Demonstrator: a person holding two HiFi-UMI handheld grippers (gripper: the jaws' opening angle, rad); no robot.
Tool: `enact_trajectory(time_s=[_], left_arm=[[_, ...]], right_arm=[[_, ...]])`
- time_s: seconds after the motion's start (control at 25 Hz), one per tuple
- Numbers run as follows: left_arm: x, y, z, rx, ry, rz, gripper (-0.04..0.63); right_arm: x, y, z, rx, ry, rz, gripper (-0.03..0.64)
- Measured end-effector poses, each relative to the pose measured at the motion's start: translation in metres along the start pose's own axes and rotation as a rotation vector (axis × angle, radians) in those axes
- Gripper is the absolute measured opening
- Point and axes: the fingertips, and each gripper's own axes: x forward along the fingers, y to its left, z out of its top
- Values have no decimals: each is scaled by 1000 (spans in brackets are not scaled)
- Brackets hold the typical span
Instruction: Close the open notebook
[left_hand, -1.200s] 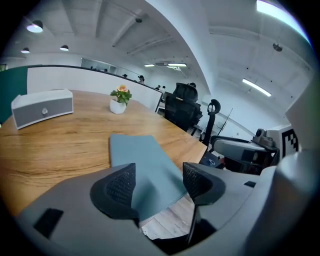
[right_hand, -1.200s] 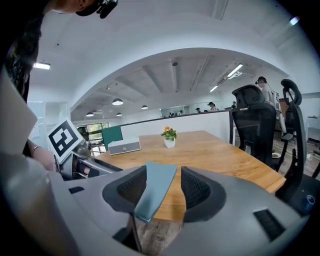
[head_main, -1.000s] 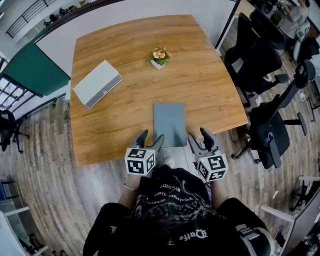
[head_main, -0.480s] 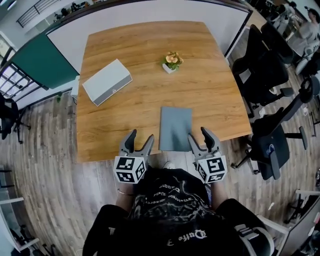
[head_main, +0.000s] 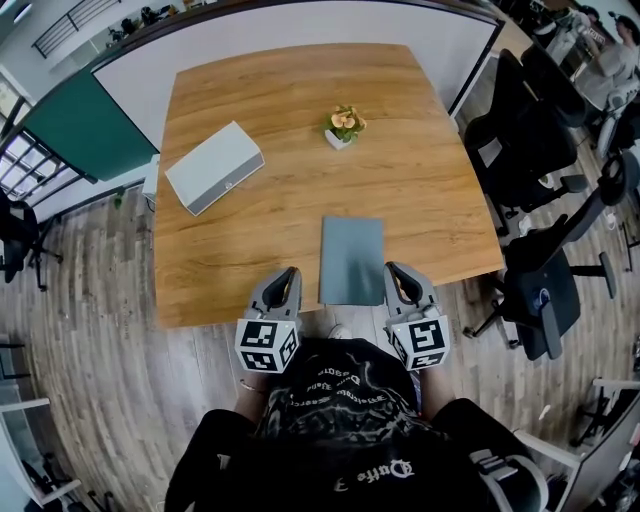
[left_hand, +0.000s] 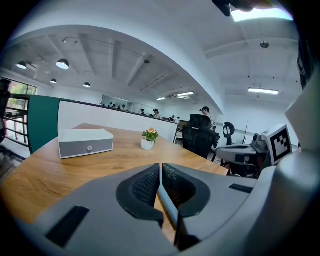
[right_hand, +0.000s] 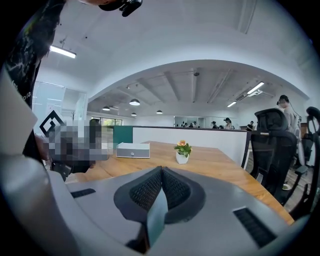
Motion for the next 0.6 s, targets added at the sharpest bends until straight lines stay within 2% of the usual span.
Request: enact_trajectory(time_s=[0.28,0.6], left_arm=[[2,-10,8,12,-28,-32,21],[8,-19,-4,32,4,-37,21]], right_arm=[[-3,-5,-3,-26,19,-14,6],[-7,-7,-12,-44,49,-7,5]])
